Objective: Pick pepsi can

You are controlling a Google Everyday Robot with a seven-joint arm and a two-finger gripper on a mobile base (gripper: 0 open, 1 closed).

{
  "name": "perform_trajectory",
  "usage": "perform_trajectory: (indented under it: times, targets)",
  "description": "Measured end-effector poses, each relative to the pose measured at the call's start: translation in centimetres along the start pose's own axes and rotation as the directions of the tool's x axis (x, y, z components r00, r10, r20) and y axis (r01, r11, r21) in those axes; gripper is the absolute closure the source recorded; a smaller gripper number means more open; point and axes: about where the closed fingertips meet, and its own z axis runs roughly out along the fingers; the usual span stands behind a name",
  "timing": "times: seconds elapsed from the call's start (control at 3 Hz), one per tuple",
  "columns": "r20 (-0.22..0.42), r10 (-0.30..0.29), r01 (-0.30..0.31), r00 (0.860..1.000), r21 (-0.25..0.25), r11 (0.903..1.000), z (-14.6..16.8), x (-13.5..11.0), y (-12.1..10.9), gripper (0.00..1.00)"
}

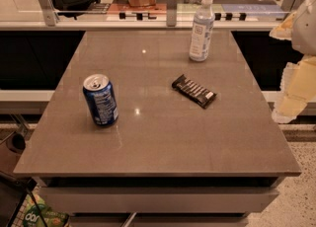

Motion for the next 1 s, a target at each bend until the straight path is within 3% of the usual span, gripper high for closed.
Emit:
perform_trajectory:
  times: [0.33,0.67,1.0]
  targets:
    - [0.0,0.0,0.0,1.0,0.0,1.0,0.0,0.0,0.0,0.0]
    - [0.095,0.035,-0.034,0.995,-0.01,0.9994,0.7,-0.5,-0.6,0.0]
    - [0.298,0.121,-0.115,0.947,-0.038,0.9926,2.7,-1.4,-2.6,0.0]
